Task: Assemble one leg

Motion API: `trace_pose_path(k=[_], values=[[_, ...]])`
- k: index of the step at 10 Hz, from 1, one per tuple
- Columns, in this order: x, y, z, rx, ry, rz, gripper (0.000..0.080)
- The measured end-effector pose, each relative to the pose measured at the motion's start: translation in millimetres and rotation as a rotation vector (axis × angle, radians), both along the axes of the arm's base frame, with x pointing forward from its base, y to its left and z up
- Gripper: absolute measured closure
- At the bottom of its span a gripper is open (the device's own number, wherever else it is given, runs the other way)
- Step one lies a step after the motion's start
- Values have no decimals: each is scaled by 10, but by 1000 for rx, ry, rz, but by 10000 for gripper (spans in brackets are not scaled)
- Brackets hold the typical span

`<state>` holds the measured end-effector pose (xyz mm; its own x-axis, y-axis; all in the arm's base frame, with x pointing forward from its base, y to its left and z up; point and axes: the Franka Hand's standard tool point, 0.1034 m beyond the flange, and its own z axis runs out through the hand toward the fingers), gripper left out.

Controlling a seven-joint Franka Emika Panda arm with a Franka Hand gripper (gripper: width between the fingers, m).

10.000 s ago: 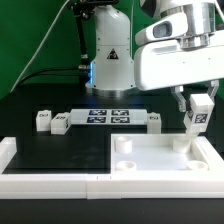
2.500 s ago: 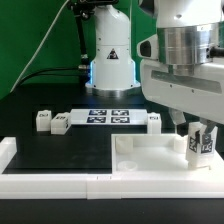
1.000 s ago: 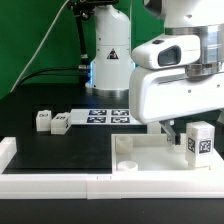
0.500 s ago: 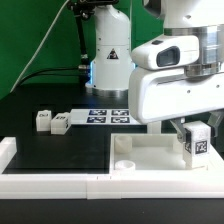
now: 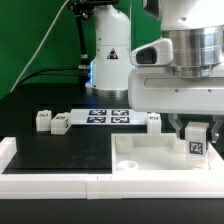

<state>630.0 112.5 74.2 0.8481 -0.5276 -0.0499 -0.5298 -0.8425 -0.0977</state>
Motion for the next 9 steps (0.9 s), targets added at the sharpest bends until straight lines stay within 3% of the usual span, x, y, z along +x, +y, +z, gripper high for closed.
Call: trace_pose_path(k=[5, 8, 9], values=[[-4, -23, -13, 27, 79, -608, 508], [1, -30, -14, 38, 94, -719, 508], [1, -26, -14, 39, 90, -684, 398]])
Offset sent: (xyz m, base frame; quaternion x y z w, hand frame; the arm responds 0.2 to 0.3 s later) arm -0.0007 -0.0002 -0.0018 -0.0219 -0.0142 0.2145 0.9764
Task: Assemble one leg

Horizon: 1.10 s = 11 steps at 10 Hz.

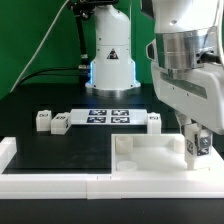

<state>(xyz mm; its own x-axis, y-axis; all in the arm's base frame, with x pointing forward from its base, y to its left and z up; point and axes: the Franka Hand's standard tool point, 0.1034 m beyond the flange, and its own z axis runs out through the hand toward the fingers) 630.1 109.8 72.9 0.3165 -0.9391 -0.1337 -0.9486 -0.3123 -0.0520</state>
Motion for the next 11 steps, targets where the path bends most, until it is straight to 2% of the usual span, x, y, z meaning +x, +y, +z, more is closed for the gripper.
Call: trace_pose_path(k=[1, 2, 3, 6, 11], values=[[-2, 13, 1, 0, 0, 2, 253], [-3, 41, 5, -2, -10, 69, 253], [2, 46, 8, -2, -38, 257, 172], [-17, 137, 14, -9, -93, 679, 151], [-21, 88, -30, -9, -176, 1360, 150]])
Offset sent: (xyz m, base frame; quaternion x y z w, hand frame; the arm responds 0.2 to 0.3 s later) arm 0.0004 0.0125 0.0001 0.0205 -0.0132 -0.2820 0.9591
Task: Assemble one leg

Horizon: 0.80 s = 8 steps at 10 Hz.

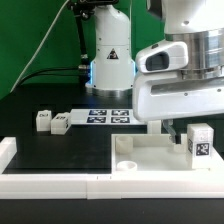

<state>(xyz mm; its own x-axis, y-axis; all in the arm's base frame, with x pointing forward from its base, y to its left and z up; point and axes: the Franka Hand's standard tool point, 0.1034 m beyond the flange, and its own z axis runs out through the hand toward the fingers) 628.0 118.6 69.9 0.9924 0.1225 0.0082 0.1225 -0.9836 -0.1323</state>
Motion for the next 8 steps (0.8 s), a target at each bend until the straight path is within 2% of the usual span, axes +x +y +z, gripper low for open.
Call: trace_pose_path(k=[1, 2, 3, 4, 5, 6, 8], values=[[1, -3, 0, -2, -7, 45, 150], [-1, -2, -1, -3, -4, 25, 265], [-2, -3, -2, -3, -3, 25, 265], [-2, -3, -3, -3, -2, 15, 448], [-2, -3, -3, -3, 3, -21, 508], [-2, -4, -3, -3, 4, -31, 508], [20, -20, -9, 2, 13, -274, 508]])
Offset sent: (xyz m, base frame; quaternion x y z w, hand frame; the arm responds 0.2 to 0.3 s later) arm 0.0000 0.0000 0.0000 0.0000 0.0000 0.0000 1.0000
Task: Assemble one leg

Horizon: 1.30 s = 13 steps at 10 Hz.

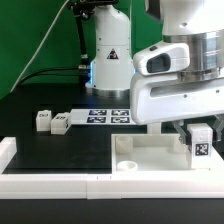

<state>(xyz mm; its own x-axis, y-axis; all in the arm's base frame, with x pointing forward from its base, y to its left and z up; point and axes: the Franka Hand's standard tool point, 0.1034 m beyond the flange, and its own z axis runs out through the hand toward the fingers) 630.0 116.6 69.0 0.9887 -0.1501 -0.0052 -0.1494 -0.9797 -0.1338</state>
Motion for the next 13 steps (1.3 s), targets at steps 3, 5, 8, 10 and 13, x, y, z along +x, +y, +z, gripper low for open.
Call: trace_pose_path(k=[3, 5, 8, 10, 13], values=[[6, -17, 0, 20, 62, -445, 508], [9, -33, -2, 32, 94, -657, 508], [-31, 29, -18, 28, 150, -1073, 508], [-27, 26, -18, 49, 179, -1205, 508], [-30, 33, -22, 48, 173, -1157, 296]])
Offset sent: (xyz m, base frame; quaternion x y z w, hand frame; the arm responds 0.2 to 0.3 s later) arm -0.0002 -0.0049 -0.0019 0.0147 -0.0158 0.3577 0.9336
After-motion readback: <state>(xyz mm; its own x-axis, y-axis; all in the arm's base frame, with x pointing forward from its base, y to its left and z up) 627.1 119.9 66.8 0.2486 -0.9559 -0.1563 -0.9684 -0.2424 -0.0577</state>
